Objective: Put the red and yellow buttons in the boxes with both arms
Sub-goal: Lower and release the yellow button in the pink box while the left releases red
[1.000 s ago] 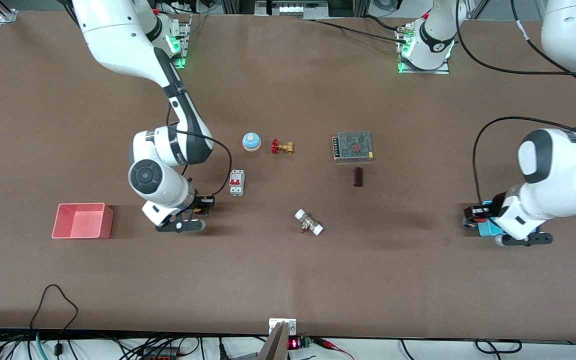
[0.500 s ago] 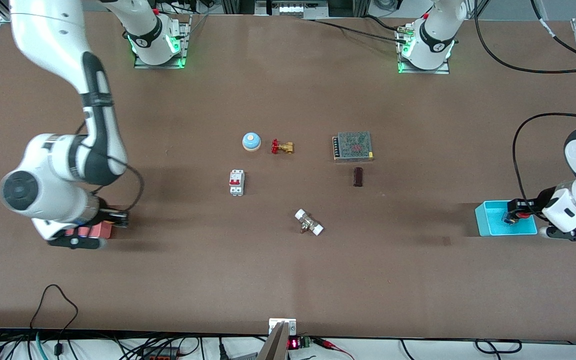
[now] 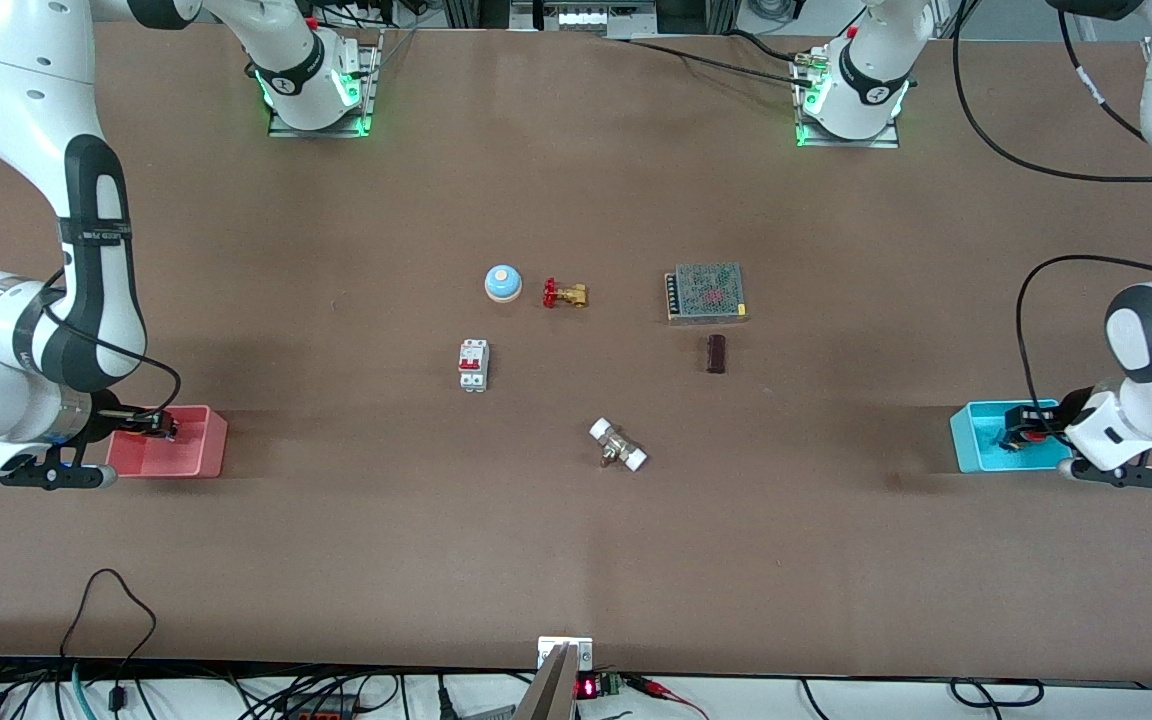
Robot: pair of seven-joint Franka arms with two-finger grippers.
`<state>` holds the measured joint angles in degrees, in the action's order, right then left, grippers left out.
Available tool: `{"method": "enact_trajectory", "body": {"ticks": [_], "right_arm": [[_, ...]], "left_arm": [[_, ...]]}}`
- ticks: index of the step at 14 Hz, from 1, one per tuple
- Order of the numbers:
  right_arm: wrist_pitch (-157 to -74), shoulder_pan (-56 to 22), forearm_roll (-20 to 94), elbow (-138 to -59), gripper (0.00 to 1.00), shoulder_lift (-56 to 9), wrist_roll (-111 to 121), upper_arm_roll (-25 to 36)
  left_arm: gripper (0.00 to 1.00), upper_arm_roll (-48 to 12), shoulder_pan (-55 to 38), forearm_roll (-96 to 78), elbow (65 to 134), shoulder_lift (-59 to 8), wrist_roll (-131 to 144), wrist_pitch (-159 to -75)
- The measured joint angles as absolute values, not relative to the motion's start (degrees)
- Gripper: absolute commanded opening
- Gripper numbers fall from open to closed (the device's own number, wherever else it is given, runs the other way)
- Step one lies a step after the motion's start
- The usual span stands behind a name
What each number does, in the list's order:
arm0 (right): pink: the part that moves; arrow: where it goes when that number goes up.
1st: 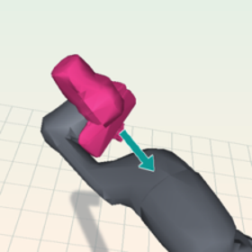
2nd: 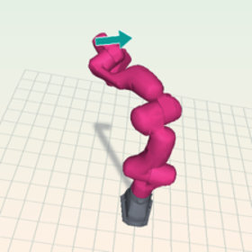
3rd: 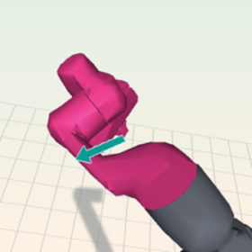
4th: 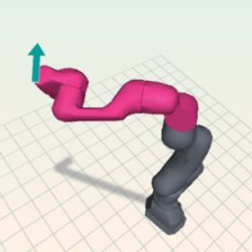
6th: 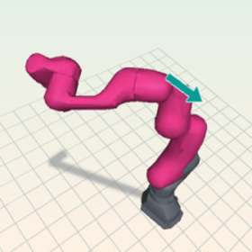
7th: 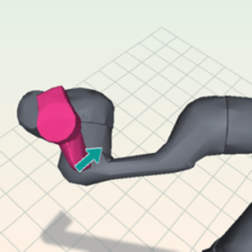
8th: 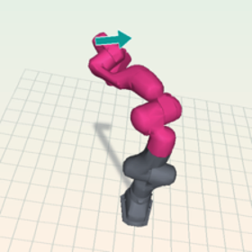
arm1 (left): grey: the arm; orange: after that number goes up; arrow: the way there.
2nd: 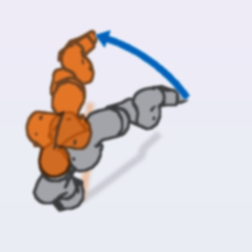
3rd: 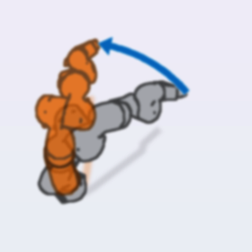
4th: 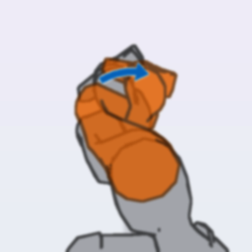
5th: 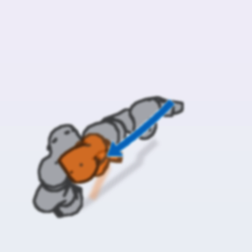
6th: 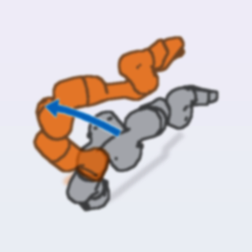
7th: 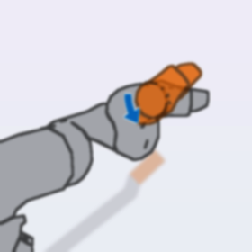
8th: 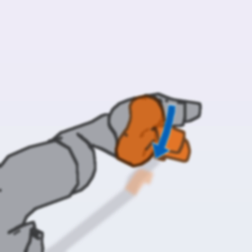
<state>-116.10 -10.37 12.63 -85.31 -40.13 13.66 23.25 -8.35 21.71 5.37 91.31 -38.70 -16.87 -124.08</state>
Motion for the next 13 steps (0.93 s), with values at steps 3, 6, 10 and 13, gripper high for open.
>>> {"method": "enact_trajectory", "body": {"ticks": [3, 6, 10, 13], "right_arm": [[-117.69, -10.41, 12.63, -85.31, 0.11, -41.65, 14.61, 22.96], [-118.89, -10.42, 12.63, -85.31, 0.11, -42.55, 15.54, 22.90], [-121.19, -10.19, 12.63, -85.31, 0.12, -43.85, 16.65, 22.90], [-122.32, -9.71, 12.67, -85.31, 0.13, -44.51, 17.29, 22.90]], "left_arm": [[0.72, -8.58, 21.59, 5.40, 91.16, -39.30, -16.93, -124.34], [0.89, -8.73, 21.44, 5.43, 90.28, -39.19, -16.97, -124.35], [1.00, -9.33, 20.76, 5.44, 89.16, -37.30, -16.88, -124.41], [1.00, -9.94, 19.00, 5.44, 89.01, -34.16, -13.58, -124.25]]}}
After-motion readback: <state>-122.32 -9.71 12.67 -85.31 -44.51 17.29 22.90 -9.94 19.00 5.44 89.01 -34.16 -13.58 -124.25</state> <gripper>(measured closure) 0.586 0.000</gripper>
